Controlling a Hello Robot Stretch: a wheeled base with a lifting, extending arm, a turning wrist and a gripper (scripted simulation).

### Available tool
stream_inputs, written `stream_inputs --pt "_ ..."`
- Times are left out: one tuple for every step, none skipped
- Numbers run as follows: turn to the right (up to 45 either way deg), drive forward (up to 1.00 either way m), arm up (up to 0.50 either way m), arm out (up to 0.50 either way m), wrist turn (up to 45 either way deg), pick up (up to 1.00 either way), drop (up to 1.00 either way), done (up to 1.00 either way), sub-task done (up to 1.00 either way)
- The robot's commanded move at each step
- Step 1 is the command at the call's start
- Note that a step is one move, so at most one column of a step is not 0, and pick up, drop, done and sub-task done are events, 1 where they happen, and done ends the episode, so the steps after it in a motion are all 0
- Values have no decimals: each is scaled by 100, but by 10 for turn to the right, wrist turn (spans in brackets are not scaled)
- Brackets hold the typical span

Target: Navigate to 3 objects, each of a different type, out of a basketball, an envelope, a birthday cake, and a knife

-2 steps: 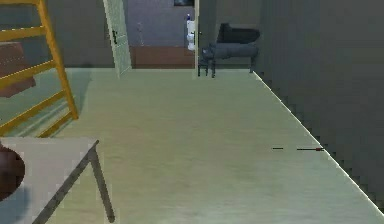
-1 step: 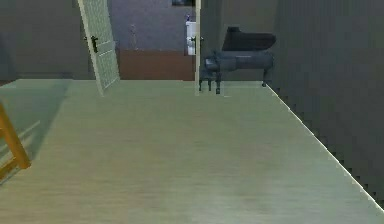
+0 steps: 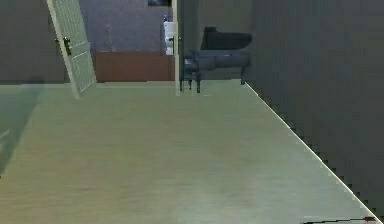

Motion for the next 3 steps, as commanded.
stream_inputs --pt "0 20 0 0 0 0 0 0 0" --pt "-150 0 0 0 0 0 0 0 0" --pt "0 100 0 0 0 0 0 0 0"
